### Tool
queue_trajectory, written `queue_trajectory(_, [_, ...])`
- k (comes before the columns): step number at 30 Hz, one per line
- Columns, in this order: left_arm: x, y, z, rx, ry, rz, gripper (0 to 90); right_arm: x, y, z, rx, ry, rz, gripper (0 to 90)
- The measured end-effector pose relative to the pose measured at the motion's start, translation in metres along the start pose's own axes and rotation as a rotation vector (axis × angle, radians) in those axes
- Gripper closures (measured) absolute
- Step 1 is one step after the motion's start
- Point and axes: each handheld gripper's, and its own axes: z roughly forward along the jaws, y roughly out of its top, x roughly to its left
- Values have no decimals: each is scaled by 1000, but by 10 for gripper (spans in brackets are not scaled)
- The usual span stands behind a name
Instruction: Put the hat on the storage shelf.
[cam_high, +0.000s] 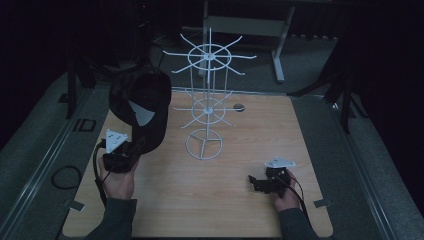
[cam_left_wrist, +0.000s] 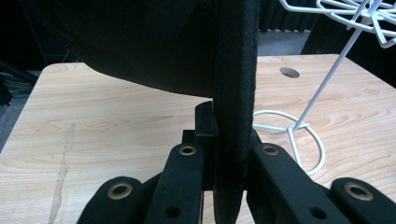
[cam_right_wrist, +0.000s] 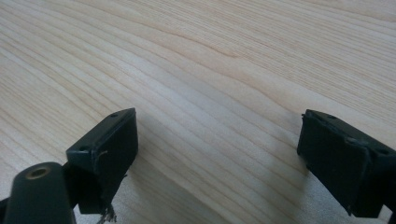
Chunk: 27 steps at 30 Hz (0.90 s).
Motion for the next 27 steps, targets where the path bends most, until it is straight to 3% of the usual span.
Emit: queue_trajectory(27, [0, 9, -7, -44, 13, 1, 867, 0, 0, 0, 0, 0, 0, 123])
